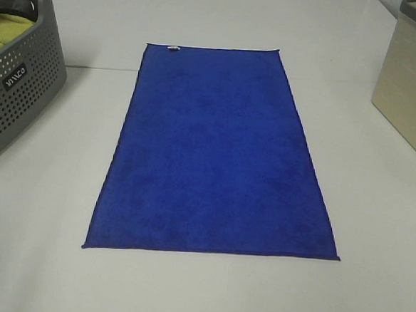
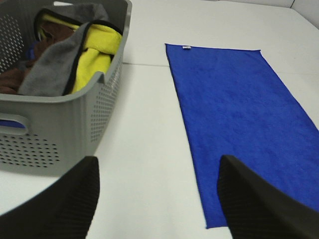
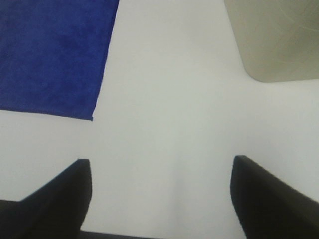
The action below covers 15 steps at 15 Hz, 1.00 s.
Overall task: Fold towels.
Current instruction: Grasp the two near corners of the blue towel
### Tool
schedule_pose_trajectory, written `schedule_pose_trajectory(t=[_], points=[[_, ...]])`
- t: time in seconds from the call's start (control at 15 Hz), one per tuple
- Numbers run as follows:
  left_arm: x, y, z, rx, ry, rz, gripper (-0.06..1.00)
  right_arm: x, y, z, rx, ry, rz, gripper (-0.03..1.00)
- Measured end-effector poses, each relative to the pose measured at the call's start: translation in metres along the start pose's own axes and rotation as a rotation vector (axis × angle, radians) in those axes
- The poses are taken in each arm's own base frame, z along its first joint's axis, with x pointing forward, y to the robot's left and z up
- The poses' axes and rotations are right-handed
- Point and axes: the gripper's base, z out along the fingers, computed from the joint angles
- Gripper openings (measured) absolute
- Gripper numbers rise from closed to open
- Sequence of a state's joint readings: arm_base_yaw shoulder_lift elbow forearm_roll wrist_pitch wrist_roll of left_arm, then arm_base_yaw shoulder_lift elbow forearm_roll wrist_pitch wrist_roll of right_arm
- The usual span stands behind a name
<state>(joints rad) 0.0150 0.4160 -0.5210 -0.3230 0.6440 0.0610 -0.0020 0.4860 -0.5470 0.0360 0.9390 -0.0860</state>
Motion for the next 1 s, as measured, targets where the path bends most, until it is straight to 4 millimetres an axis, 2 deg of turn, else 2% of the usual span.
schedule_pose_trajectory(t=[0.13,0.27,0.47,0.67,0.8,1.0], points=[[-0.001,-0.002,0.034,0.060,0.149,-0.136,0.64,-0.025,0.000,0.025,-0.035,0.126,0.029,0.75],[0.004,-0.001,0.071,0.103,0.297,-0.192,0.64,-0.049,0.003,0.055,-0.090,0.254,0.081,0.75],[0.022,0.004,0.128,0.158,0.506,-0.289,0.64,-0.069,0.006,0.111,-0.157,0.445,0.142,0.75],[0.052,0.013,0.177,0.179,0.675,-0.387,0.65,-0.071,0.017,0.166,-0.319,0.586,0.175,0.75],[0.065,0.017,0.204,0.209,0.750,-0.443,0.67,-0.066,0.022,0.197,-0.390,0.637,0.187,0.75],[0.083,0.022,0.235,0.238,0.821,-0.497,0.70,-0.052,0.022,0.231,-0.456,0.697,0.231,0.75]])
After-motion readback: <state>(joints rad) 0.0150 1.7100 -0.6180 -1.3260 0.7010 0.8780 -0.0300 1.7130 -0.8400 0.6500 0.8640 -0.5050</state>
